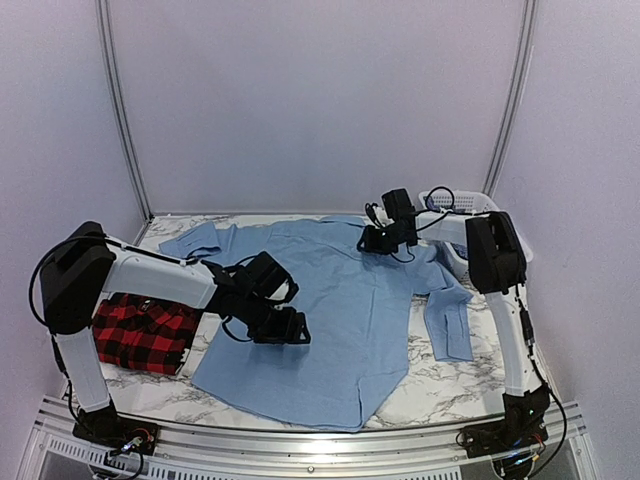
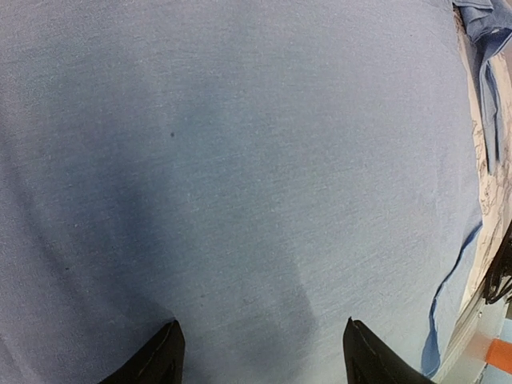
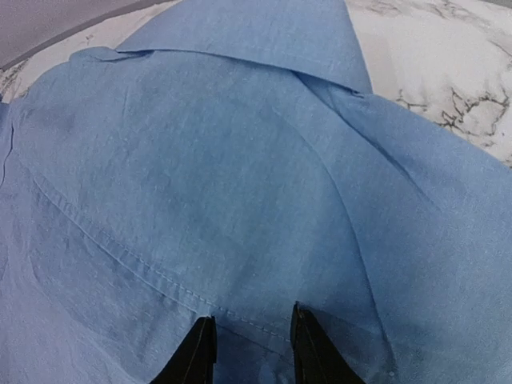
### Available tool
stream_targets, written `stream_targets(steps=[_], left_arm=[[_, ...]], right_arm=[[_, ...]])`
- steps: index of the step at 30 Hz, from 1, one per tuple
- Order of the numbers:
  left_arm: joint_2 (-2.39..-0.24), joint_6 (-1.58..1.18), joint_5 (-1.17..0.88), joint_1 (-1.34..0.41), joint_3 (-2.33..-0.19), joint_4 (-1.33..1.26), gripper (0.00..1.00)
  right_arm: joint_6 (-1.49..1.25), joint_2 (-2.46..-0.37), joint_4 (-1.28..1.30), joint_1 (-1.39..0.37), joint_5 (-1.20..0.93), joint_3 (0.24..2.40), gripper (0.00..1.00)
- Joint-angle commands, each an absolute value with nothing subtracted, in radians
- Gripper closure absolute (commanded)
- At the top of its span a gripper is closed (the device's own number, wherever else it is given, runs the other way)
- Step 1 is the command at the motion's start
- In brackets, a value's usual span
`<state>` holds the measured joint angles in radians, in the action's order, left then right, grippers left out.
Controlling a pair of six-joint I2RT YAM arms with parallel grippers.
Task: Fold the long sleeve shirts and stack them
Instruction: Adjust the flattened shirt at the center of the board.
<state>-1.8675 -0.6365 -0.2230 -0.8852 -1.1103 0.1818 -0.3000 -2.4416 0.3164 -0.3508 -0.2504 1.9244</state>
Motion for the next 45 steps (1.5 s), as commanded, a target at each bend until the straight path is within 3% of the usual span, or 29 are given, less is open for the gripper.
stream_targets(steps=[1,7,11,17,24,31,37,45], left_arm=[[-1.898,-0.635,-0.235,-0.914,-1.108,0.229,0.3],[-1.947,-0.649,-0.229,-0.938,-1.158,0.222,0.3],[-1.983,-0.67,-0.238,-0.945,-1.198,0.202,0.3],[-2.04,-0.695,-0.243,-0.948,-1.29,0.192,0.3],[-2.012,-0.698,-0.2,-0.942,-1.356,0.193,0.28],[-1.908,-0.706,-0.155,-0.934,-1.324,0.21,0.27],[-1.799,-0.71,-0.124,-0.907,-1.169,0.216,0.26],[-1.709,-0.7,-0.087,-0.904,-1.008,0.215,0.26]], right_arm=[[-0.324,-2.511,0.376,-0.312,-0.219,2.037,0.67],[-0.312,-2.717,0.497,-0.264,-0.249,2.335,0.66],[-0.319,-2.765,0.474,-0.241,-0.287,2.39,0.61],[-0.321,-2.72,0.414,-0.244,-0.358,2.399,0.52],[-0.287,-2.534,0.44,-0.292,-0.285,2.372,0.39],[-0.277,-2.202,0.405,-0.399,-0.168,1.992,0.37],[-0.334,-1.836,0.295,-0.522,-0.091,1.463,0.37],[-0.499,-1.452,0.364,-0.79,0.049,1.029,0.37]])
